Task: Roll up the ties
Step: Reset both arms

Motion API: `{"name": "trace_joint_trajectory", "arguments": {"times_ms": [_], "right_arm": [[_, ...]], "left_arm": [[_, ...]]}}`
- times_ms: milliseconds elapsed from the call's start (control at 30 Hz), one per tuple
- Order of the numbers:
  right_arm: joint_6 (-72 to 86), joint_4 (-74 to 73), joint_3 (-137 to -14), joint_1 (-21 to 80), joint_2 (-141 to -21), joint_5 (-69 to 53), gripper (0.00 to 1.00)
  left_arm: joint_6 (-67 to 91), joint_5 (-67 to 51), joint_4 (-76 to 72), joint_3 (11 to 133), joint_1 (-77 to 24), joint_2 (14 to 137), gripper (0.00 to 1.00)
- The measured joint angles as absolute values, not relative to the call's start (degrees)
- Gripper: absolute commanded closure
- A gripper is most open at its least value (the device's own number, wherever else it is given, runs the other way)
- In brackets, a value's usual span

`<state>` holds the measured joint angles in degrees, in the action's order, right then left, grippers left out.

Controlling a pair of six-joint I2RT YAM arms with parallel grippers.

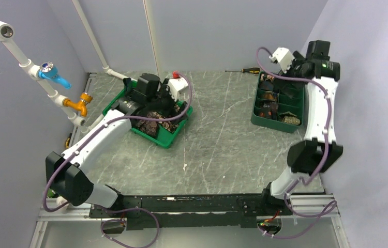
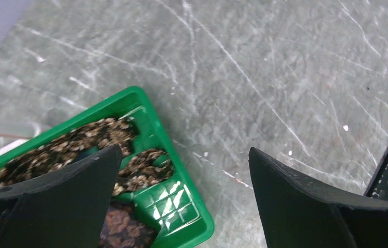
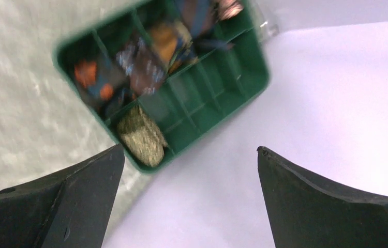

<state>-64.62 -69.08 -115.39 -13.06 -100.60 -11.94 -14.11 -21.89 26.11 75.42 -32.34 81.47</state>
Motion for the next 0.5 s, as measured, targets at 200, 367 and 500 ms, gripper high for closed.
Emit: {"name": "trace_joint_trajectory", "arguments": {"times_ms": [200,367,500], "right_arm": [[-39.1,-51.0,-98.2,-11.9,-80.9,-19.9,0.00],[-26.3,-45.5,-82.0,-8.3,-73.7,-26.0,0.00],[-22.1,-44.6,-69.5,-4.2,-73.5,-27.1,0.00]], "left_arm": [[-11.8,-20.8,29.5,75.5,-26.2,77.4,0.01],[-10.7,-17.6,32.7,67.5,-21.0,70.5,0.01],[-9.6,-14.5,34.8,59.5,-18.4,65.4,0.01]]}}
